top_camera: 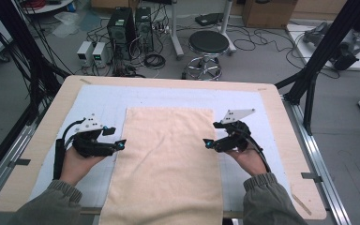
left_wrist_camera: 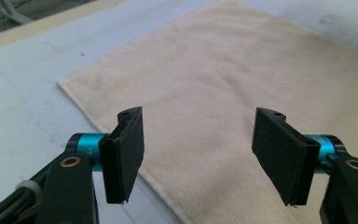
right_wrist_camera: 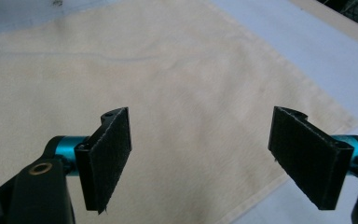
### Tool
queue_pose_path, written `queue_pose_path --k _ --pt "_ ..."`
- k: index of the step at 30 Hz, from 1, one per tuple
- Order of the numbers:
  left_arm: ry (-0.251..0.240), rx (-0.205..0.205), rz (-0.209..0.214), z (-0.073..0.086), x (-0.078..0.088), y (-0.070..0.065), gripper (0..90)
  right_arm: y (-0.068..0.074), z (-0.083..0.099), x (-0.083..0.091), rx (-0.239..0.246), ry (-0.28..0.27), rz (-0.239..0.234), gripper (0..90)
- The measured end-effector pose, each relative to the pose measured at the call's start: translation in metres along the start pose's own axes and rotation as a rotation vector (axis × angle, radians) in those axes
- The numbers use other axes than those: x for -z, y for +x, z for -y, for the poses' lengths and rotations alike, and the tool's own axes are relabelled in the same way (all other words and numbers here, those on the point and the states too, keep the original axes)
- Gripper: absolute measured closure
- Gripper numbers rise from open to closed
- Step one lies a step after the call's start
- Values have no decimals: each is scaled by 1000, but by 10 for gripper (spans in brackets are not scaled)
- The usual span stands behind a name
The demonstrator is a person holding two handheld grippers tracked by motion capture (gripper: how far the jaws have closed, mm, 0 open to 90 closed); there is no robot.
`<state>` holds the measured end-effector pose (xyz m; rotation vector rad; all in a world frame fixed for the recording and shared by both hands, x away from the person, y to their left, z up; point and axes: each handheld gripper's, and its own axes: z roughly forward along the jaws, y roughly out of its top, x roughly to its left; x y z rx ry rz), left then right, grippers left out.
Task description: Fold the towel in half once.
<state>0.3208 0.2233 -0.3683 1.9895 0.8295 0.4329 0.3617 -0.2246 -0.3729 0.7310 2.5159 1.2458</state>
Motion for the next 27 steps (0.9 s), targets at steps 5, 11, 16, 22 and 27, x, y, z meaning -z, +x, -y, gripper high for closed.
queue_pose_path --k 5,11,16,22,27 --pt "-15 -19 -19 -24 -1 8 346 -13 -21 4 7 -16 19 207" --pt "-6 19 -54 -30 -18 27 350 -30 -30 -4 -13 -7 50 210" --pt "29 21 -76 -25 -38 37 349 -42 -18 -20 -46 23 75 211" --pt "59 21 -103 -18 -60 43 361 -52 2 -38 -71 41 98 234" --pt "101 40 -110 -9 -80 46 369 -58 17 -47 -102 60 115 256"
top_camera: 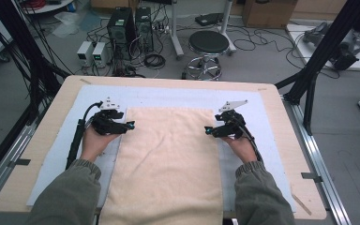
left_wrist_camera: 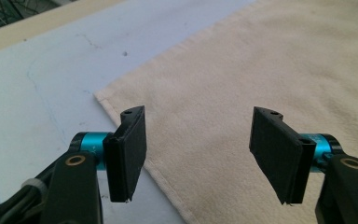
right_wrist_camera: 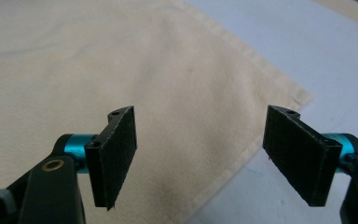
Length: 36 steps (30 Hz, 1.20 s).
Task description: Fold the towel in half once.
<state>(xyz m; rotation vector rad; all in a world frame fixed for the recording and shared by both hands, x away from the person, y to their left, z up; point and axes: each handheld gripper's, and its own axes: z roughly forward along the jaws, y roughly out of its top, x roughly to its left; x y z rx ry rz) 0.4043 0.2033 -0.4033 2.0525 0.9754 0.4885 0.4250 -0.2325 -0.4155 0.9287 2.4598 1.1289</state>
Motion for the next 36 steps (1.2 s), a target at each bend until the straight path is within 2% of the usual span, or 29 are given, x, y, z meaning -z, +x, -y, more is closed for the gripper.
queue_pose_path --k 7,12,13,15,17,21,26,28,32,36 --pt "76 38 -10 10 -22 3 394 -5 8 -13 -24 54 3 363" --pt "111 -8 -28 16 -28 2 477 -2 9 -23 -16 94 11 416" --pt "117 1 -23 18 -30 3 488 -3 9 -23 -31 90 9 428" --pt "106 23 -18 20 -30 4 502 -3 9 -23 -33 90 13 461" --pt "110 26 -23 19 -30 2 530 -1 8 -23 -28 100 12 508" --pt "120 9 -13 17 -30 -4 674 2 7 -23 -31 106 3 608" --pt "128 27 -1 16 -29 -4 790 3 5 -22 -37 115 -43 773" --pt "129 29 1 16 -29 -5 825 2 6 -23 -39 112 -59 795" --pt "124 59 14 16 -28 -2 846 -2 7 -22 -67 98 -82 822" --pt "118 53 14 14 -24 -1 850 0 5 -20 -53 103 -83 835"
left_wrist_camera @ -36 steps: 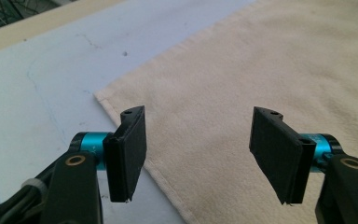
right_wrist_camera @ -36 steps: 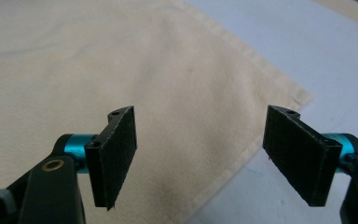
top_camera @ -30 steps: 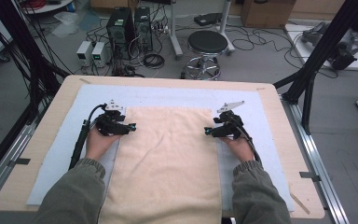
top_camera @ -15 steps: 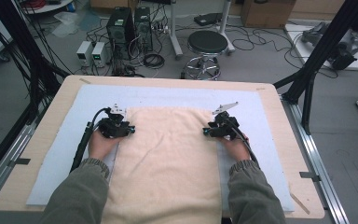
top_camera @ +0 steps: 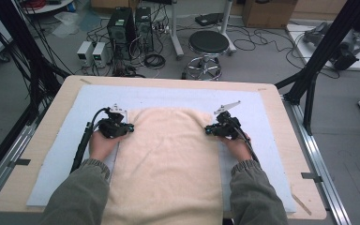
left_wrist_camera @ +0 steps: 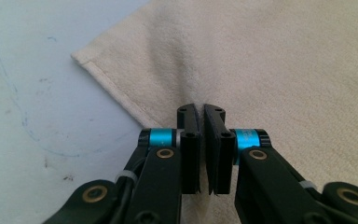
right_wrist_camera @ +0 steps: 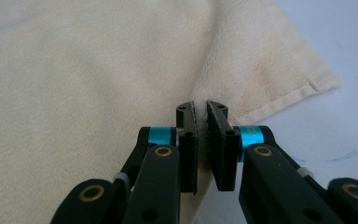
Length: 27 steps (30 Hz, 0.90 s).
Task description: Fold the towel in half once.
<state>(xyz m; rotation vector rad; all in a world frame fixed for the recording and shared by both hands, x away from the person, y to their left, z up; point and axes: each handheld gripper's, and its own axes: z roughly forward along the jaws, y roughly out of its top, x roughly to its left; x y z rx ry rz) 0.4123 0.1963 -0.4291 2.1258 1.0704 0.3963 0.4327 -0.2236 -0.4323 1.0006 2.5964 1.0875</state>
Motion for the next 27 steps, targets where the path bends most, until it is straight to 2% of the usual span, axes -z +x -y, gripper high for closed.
queue_pose_path --k 4,7,9,11,12,17,22,27 --pt "-33 12 9 -2 9 1 850 1 -2 7 7 -17 -9 838" --pt "-50 4 13 -4 17 3 850 4 -5 15 -3 -58 -26 839" --pt "-58 3 19 -4 24 5 851 7 -8 21 21 -71 -32 838" --pt "-71 -1 35 -5 31 6 851 8 -9 28 23 -97 -45 839" --pt "-79 -6 39 -5 34 6 851 9 -9 31 14 -102 -52 838" --pt "-118 -22 60 -6 49 4 851 17 -10 44 40 -115 -81 838" --pt "-135 -58 82 -6 66 0 851 28 -12 62 68 -150 -103 838" --pt "-168 -126 99 1 91 -13 851 47 -10 82 126 -154 -109 838"
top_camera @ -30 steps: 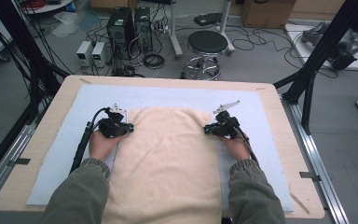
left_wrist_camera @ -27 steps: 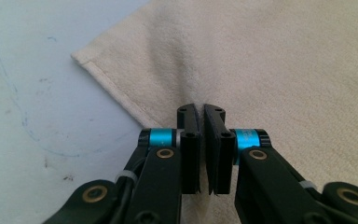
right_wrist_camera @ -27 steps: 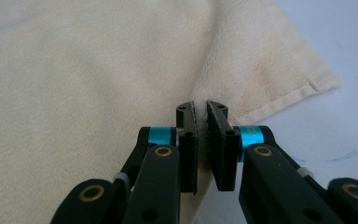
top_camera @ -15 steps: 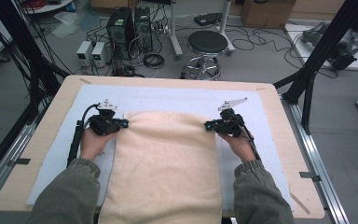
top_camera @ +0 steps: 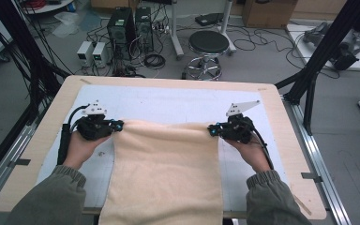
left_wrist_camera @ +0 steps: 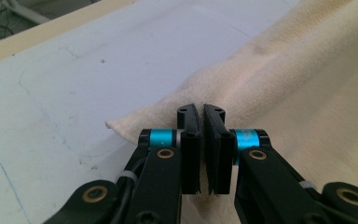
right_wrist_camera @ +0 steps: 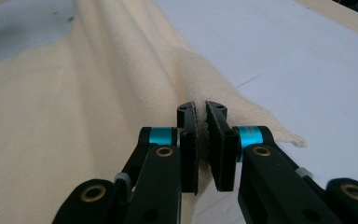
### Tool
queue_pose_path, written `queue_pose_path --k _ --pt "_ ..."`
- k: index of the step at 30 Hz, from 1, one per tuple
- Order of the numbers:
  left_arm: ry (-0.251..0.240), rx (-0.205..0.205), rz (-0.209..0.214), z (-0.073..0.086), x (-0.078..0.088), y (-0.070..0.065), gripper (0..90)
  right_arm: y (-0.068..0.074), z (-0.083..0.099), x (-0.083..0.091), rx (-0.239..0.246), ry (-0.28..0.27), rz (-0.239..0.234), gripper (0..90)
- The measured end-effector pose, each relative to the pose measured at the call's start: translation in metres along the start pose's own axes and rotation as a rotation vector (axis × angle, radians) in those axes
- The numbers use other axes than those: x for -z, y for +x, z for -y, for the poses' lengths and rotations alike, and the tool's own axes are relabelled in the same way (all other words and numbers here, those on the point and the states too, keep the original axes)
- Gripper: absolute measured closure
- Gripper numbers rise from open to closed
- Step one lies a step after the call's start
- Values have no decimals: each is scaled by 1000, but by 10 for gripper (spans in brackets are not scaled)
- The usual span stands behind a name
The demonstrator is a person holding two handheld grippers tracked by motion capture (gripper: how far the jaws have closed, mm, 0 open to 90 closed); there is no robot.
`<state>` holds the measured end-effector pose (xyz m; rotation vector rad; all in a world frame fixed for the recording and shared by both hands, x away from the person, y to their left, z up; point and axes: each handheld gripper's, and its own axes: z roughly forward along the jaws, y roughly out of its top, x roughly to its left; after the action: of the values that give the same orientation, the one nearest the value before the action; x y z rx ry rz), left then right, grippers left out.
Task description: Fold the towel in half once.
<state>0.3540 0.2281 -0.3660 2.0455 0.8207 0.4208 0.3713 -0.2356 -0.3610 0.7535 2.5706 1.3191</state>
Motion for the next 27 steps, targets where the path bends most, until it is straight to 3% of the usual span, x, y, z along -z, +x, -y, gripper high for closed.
queue_pose_path --k 4,7,10,14,16,18,22,27 --pt "-26 -42 25 16 21 -20 849 26 6 14 57 13 -13 839" --pt "-17 -82 45 34 31 -39 847 44 19 18 87 41 -24 839" --pt "-4 -91 78 54 35 -55 845 59 38 15 80 72 -44 838" --pt "53 -105 132 75 36 -69 819 69 66 6 68 121 -72 818" --pt "77 -104 132 79 38 -71 750 71 74 5 49 130 -86 744" --pt "69 -97 126 78 43 -68 697 72 75 8 40 117 -94 693" --pt "39 -74 90 70 48 -59 628 70 67 15 38 67 -53 614" --pt "39 -50 52 63 31 -50 577 60 62 4 42 69 4 543"
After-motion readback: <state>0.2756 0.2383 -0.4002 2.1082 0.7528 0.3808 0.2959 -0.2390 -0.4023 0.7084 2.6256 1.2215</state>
